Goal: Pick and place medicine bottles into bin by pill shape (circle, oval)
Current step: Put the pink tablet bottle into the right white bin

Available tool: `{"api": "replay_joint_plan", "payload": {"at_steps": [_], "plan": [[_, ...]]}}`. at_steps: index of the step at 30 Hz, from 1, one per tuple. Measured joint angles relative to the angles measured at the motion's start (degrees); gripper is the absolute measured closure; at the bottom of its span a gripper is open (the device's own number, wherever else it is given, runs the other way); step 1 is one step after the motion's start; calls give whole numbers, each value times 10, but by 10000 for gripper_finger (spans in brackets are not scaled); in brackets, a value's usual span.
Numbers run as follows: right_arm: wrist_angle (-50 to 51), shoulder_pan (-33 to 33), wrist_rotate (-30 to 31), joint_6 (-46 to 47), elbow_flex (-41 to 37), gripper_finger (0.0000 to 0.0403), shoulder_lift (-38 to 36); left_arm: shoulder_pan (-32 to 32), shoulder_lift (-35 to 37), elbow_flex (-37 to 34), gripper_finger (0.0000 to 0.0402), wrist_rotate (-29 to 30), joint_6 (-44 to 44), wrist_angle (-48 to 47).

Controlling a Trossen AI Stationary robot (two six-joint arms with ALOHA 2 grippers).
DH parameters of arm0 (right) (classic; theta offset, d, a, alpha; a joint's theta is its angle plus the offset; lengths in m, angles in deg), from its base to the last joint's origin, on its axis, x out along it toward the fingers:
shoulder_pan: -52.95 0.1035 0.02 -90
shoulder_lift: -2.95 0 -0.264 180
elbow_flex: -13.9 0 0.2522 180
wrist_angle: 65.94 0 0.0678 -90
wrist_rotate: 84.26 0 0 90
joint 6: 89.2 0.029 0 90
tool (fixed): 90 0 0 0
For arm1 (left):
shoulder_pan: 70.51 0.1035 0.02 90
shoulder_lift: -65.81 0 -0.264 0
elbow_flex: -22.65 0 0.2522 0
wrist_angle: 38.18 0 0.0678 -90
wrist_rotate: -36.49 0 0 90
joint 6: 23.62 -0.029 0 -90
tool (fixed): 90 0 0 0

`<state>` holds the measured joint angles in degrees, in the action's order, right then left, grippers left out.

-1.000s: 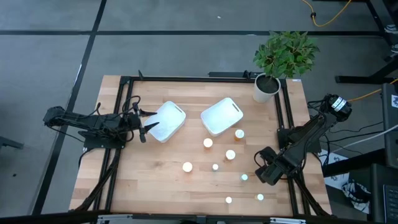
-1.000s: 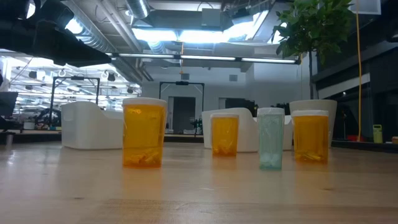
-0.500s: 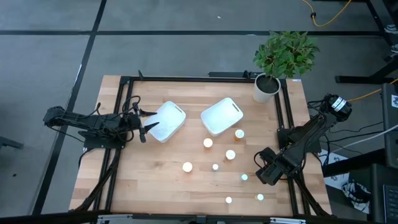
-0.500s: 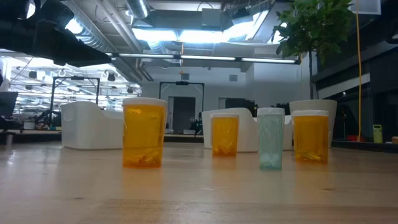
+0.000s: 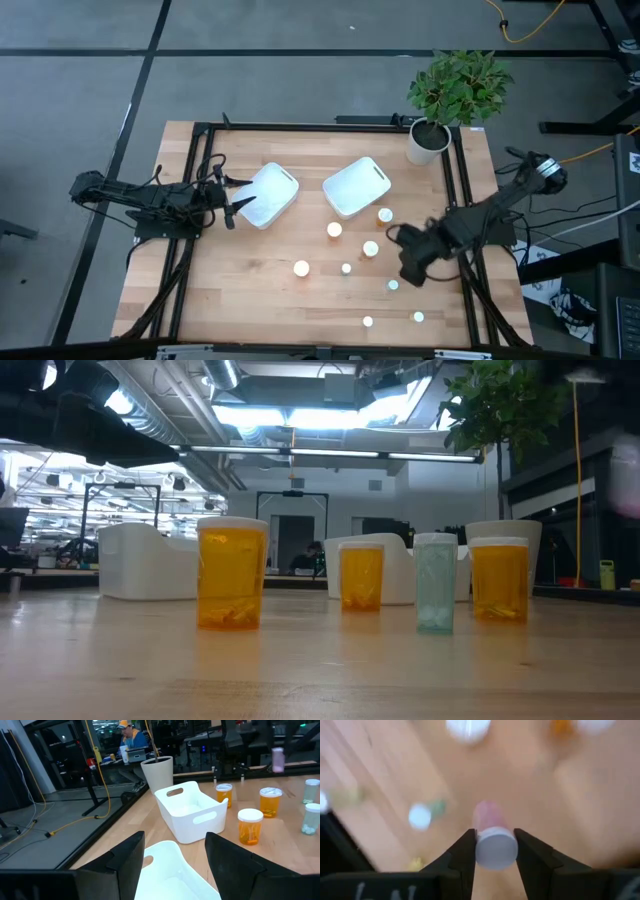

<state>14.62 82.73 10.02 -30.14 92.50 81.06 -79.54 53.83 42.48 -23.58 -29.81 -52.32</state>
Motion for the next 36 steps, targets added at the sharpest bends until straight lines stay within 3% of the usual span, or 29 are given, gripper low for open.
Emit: {"api": "replay_joint_plan", "payload": {"at_steps": [5, 8, 17, 31, 36], "plan": [[1, -90, 90, -151, 68, 282, 0, 0, 0, 0, 198, 0, 0, 0], [-25, -151, 107, -224, 86, 281, 1, 0, 0, 0, 198, 0, 0, 0], [-167, -322, -48, -454, 88, 281, 50, 0, 0, 0, 198, 0, 0, 0], [-141, -470, -51, -506, 88, 281, 205, 0, 0, 0, 198, 0, 0, 0], [-142, -490, 2, -505, 88, 281, 228, 0, 0, 0, 198, 0, 0, 0]]}}
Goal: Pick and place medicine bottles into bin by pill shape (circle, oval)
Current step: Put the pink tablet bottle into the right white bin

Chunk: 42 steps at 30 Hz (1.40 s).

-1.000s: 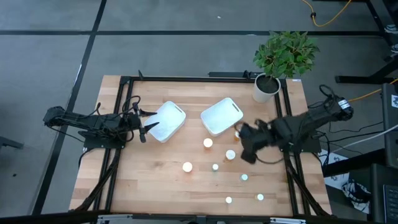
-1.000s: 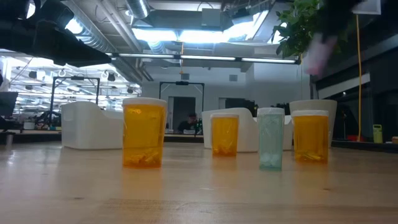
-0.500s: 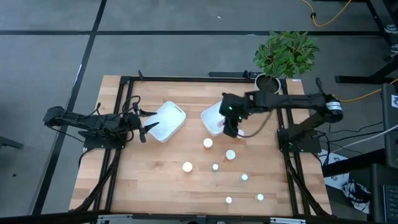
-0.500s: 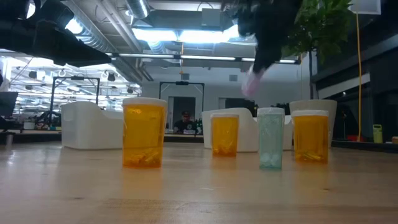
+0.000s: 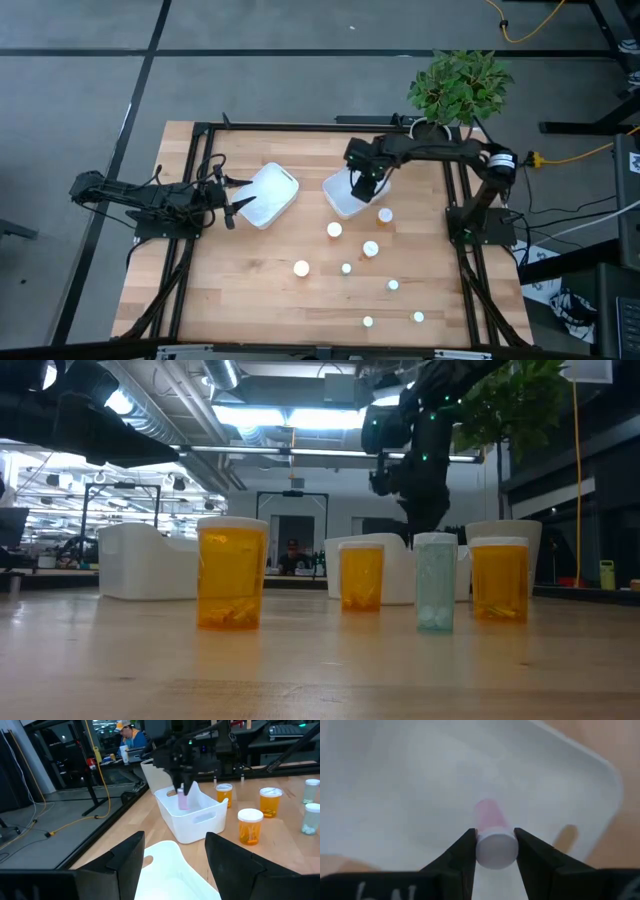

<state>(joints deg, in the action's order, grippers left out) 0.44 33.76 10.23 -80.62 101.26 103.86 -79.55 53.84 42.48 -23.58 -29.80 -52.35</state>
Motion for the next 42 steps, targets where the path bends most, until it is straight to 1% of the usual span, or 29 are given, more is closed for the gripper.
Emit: {"api": "replay_joint_plan", "payload": {"at_steps": [2, 3, 7, 10, 13, 24, 38, 42], "plan": [[0, -7, 20, 2, 0, 281, 0, 0, 0, 0, 198, 0, 0, 0], [0, -11, 20, 2, 0, 281, 0, 0, 0, 0, 198, 0, 0, 0], [13, -24, -4, 3, 0, 281, 2, 0, 0, 0, 198, 0, 0, 0], [33, -24, -9, 3, 0, 281, 13, 0, 0, 0, 198, 0, 0, 0], [31, -23, -17, 2, 0, 281, 18, 0, 0, 0, 198, 0, 0, 0], [25, -17, -16, 32, 0, 281, 19, 0, 0, 0, 198, 0, 0, 0], [25, -17, -16, 15, 0, 280, 18, 0, 0, 0, 198, 0, 0, 0], [25, -17, -16, 14, 0, 273, 18, 0, 0, 0, 198, 0, 0, 0]]}}
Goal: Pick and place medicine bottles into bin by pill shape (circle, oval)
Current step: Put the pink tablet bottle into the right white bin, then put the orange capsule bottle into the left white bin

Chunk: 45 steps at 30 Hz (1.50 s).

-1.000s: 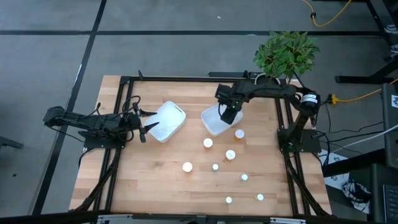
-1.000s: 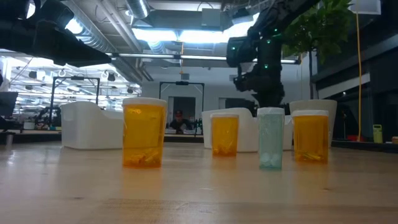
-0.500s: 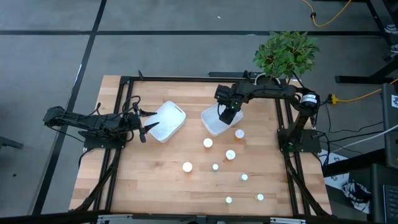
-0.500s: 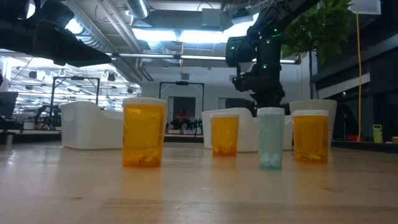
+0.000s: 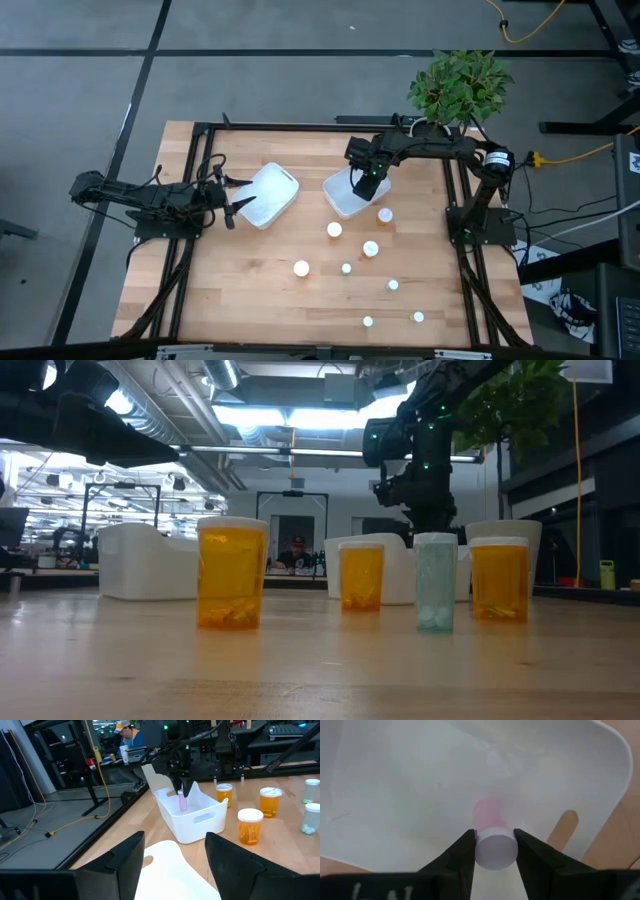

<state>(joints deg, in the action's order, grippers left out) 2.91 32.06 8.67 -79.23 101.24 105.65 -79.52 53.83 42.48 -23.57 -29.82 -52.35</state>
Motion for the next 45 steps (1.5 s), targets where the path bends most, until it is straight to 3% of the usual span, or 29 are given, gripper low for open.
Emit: {"api": "replay_joint_plan", "payload": {"at_steps": [16, 35, 45], "plan": [[-4, 0, 0, 0, 0, 220, 0, 0, 0, 0, 198, 0, 0, 0], [-5, 0, 0, 8, 0, 226, 0, 0, 0, 0, 198, 0, 0, 0], [30, 4, 55, 33, 62, 226, -4, 0, 0, 0, 198, 0, 0, 0]]}}
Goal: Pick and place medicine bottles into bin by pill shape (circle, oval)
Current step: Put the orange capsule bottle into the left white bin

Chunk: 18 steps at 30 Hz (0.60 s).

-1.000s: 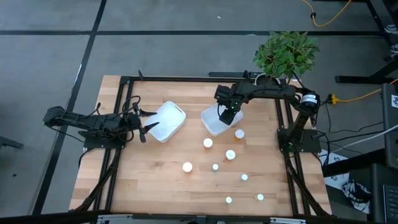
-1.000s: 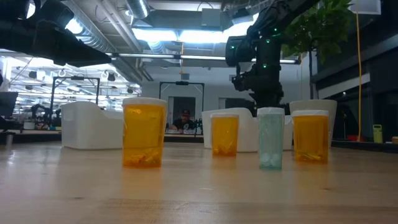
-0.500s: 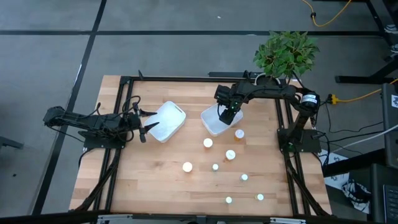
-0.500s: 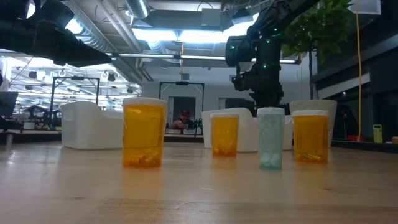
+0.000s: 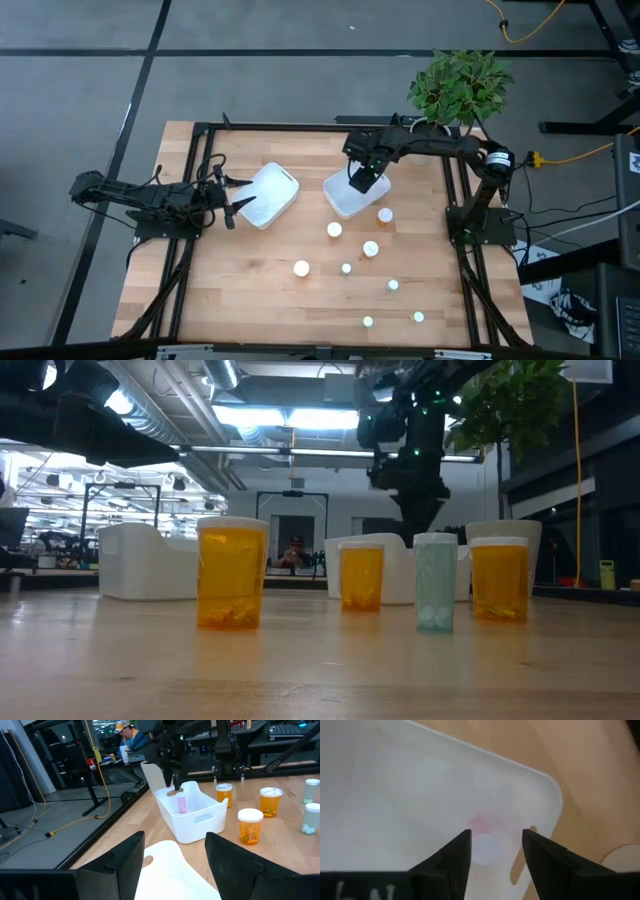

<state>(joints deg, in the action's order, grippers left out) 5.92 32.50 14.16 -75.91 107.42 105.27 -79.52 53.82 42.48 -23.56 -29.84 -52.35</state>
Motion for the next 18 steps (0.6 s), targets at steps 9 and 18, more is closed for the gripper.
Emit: {"api": "replay_joint_plan", "payload": {"at_steps": [9, 18], "plan": [[166, 59, -7, 21, 63, 226, 0, 0, 0, 0, 198, 0, 0, 0], [310, 153, -9, 66, 65, 226, -23, 0, 0, 0, 198, 0, 0, 0]]}}
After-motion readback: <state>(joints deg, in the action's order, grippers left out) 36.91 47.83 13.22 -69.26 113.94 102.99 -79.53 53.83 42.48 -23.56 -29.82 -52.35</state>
